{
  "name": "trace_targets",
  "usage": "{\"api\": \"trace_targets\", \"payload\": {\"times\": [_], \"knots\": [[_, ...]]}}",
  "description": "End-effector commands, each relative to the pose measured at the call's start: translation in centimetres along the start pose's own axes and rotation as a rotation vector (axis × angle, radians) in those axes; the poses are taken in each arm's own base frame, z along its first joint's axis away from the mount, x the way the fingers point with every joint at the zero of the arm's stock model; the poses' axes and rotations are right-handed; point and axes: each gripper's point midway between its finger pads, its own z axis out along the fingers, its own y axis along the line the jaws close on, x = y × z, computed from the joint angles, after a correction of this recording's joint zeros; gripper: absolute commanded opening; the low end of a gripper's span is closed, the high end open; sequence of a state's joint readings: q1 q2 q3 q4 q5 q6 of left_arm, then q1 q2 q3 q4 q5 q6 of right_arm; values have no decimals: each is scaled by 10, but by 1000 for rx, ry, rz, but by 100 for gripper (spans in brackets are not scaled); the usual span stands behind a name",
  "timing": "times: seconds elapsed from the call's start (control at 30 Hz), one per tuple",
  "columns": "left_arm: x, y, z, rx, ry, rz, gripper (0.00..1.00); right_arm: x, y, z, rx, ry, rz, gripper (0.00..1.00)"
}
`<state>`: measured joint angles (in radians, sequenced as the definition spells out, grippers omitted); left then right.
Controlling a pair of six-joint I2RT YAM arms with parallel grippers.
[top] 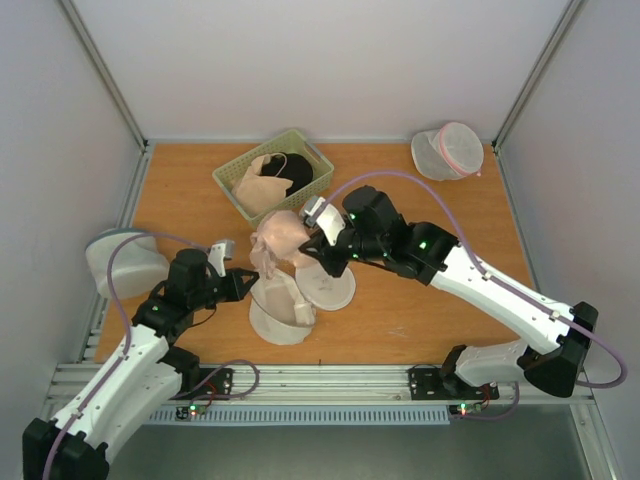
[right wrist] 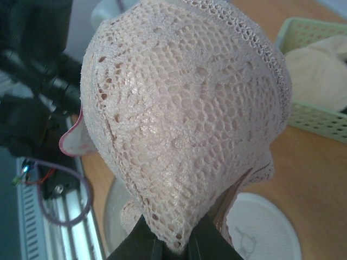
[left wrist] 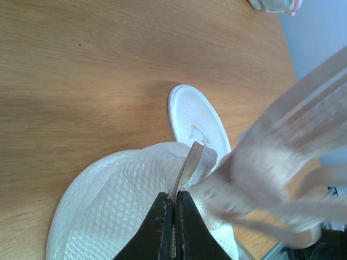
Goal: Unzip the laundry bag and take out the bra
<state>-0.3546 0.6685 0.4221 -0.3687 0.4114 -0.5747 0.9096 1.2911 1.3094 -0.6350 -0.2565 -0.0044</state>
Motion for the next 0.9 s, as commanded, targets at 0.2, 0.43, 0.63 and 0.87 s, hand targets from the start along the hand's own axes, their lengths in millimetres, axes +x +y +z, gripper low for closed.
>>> {"api": "trace_targets", "payload": {"times": [0.2, 0.43, 0.63, 0.87], "knots": [[-8, -6, 0, 34, -40, 10, 1, -110, -106, -42, 412, -304, 149, 1], [-9, -7, -1, 36, -49, 16, 1, -131, -184, 11, 620, -249, 132, 1], [-10, -7, -3, 35, -57, 19, 1, -132, -242, 59, 710, -206, 137, 1], [-10, -6, -3, 30, -60, 17, 1, -89, -292, 142, 715, -58, 164, 1]]}}
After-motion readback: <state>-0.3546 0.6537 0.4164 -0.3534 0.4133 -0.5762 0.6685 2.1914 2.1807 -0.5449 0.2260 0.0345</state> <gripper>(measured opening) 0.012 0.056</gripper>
